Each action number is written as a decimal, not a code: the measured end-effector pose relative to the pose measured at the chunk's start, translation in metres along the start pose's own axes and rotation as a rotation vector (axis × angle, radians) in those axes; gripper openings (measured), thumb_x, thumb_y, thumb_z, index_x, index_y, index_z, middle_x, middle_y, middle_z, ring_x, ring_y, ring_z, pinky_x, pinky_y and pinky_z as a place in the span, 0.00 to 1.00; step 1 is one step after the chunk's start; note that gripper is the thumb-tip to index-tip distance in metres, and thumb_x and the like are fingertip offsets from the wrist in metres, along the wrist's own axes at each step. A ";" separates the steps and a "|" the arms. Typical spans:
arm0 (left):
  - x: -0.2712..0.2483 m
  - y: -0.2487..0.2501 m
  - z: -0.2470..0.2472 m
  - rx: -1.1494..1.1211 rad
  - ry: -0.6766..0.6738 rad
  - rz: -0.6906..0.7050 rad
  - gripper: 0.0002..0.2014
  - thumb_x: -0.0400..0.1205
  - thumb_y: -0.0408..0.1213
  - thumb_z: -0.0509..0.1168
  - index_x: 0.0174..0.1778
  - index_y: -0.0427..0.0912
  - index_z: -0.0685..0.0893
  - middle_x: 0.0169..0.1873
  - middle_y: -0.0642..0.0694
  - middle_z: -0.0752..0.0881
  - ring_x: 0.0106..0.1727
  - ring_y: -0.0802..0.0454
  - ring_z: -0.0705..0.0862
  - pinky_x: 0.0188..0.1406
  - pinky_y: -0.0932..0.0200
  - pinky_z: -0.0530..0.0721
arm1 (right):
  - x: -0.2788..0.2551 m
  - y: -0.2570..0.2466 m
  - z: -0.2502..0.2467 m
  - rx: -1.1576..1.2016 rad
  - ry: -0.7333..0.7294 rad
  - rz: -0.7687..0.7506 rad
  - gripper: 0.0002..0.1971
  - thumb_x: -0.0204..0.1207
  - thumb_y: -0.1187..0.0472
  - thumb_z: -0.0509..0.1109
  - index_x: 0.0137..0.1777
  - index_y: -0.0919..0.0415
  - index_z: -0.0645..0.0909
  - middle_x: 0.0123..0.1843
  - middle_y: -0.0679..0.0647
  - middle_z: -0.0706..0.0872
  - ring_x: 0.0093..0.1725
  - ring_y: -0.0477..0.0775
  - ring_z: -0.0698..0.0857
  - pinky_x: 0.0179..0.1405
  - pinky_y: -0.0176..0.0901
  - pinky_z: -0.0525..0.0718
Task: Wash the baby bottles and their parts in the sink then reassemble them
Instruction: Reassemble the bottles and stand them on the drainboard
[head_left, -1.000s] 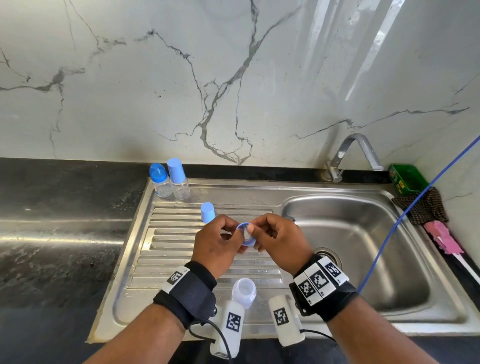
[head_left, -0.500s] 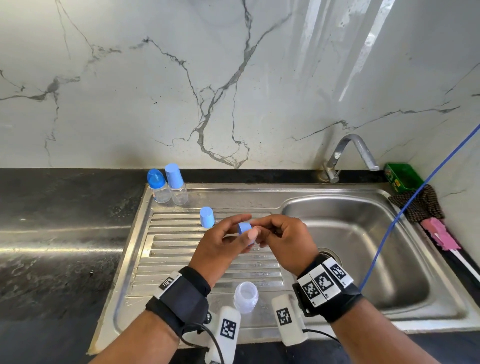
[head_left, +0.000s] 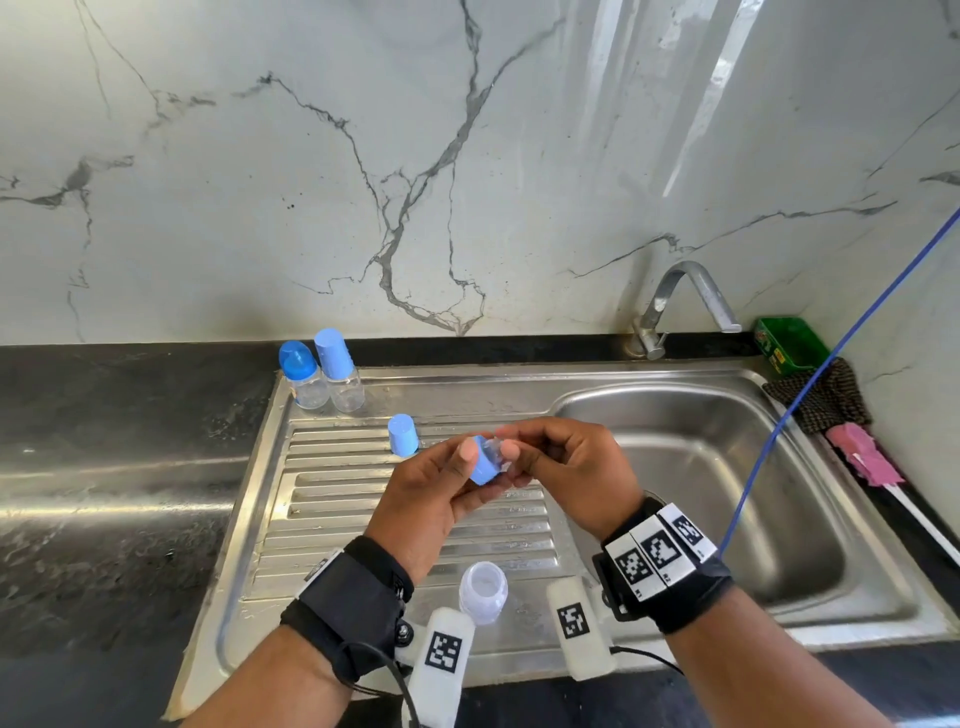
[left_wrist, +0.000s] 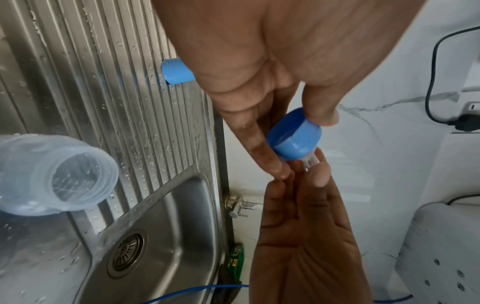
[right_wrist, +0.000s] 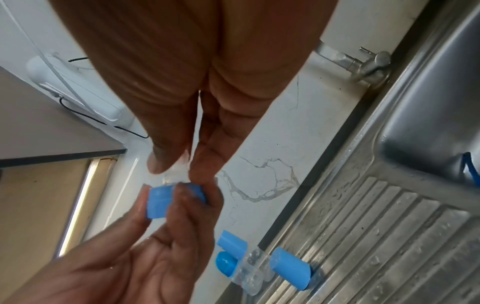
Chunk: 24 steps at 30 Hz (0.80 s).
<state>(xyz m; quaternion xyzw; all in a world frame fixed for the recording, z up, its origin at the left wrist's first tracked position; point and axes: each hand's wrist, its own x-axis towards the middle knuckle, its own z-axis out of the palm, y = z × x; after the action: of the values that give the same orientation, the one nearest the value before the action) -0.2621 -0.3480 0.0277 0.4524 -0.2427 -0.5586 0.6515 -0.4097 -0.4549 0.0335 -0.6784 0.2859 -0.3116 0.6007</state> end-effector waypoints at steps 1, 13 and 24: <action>0.001 0.001 0.000 -0.013 0.020 -0.019 0.18 0.82 0.43 0.63 0.58 0.32 0.88 0.51 0.34 0.91 0.51 0.38 0.91 0.55 0.52 0.91 | -0.001 0.000 -0.002 -0.015 -0.017 -0.028 0.11 0.75 0.69 0.79 0.55 0.55 0.91 0.47 0.52 0.93 0.39 0.50 0.90 0.41 0.42 0.89; 0.004 0.011 0.007 0.111 -0.066 -0.212 0.20 0.87 0.47 0.61 0.48 0.33 0.89 0.35 0.33 0.85 0.28 0.49 0.81 0.28 0.59 0.84 | 0.001 -0.005 -0.025 -0.196 -0.125 -0.190 0.08 0.74 0.69 0.79 0.53 0.63 0.92 0.40 0.51 0.92 0.34 0.52 0.91 0.39 0.40 0.90; -0.002 -0.011 -0.002 0.220 -0.028 -0.237 0.31 0.89 0.59 0.51 0.53 0.36 0.89 0.40 0.33 0.90 0.31 0.45 0.84 0.28 0.56 0.84 | -0.014 0.015 -0.016 -0.291 -0.185 -0.173 0.22 0.66 0.58 0.87 0.61 0.50 0.88 0.54 0.49 0.90 0.49 0.52 0.90 0.49 0.44 0.91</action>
<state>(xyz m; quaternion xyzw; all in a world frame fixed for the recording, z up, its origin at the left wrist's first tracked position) -0.2668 -0.3453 0.0180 0.5387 -0.2567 -0.6077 0.5240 -0.4314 -0.4560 0.0189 -0.8059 0.2123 -0.2537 0.4909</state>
